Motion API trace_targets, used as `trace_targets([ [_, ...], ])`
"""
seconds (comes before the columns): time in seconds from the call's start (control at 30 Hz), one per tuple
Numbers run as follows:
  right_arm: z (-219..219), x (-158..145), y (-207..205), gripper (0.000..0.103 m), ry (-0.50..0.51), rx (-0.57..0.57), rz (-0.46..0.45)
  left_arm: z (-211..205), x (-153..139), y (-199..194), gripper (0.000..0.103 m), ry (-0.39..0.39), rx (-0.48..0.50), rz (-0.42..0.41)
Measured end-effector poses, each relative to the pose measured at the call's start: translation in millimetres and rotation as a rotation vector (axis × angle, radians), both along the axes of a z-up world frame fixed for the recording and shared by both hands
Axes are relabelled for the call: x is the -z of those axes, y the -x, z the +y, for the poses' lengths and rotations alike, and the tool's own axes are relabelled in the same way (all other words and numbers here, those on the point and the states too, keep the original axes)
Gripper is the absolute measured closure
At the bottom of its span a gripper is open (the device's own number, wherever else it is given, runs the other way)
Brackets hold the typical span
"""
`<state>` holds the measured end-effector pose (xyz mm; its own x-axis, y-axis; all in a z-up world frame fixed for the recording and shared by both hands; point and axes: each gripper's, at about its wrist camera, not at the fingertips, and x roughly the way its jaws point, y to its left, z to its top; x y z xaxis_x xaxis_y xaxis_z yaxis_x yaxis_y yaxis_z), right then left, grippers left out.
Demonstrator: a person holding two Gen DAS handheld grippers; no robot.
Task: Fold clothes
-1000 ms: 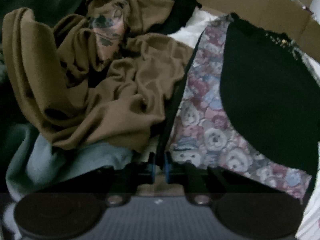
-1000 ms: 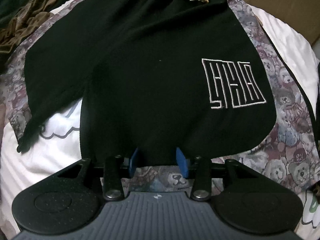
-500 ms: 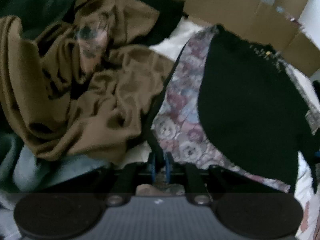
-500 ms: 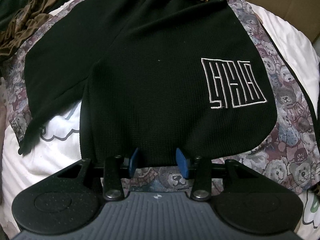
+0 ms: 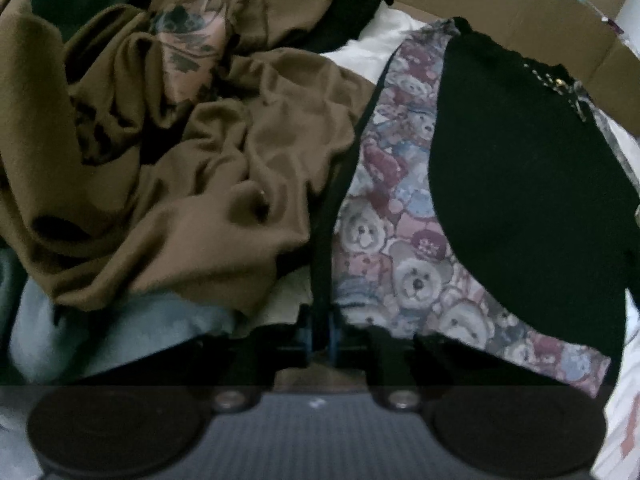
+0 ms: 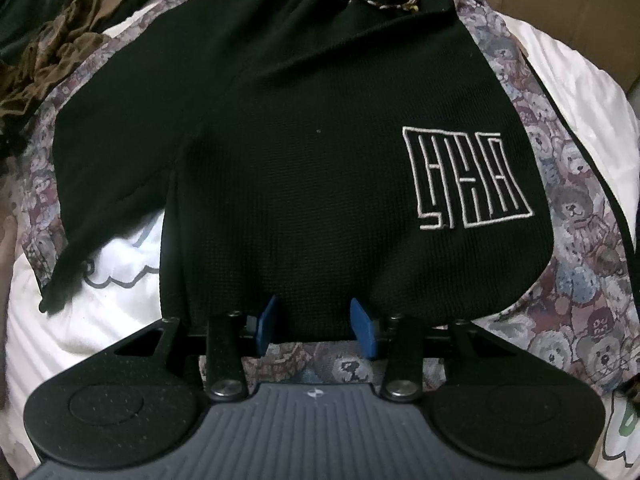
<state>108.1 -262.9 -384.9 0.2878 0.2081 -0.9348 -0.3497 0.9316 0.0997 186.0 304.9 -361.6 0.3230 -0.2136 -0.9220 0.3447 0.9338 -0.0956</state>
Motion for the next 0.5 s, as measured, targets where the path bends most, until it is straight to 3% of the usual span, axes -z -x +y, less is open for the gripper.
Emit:
trace_targets([
  [0.27, 3, -15, -4, 0.057, -0.016, 0.001, -0.029, -13, -42, -2, 0.096, 0.080, -0.009, -0.035],
  [0.5, 6, -24, -6, 0.057, -0.027, 0.003, -0.063, -43, -53, -12, 0.096, 0.178, -0.021, 0.001],
])
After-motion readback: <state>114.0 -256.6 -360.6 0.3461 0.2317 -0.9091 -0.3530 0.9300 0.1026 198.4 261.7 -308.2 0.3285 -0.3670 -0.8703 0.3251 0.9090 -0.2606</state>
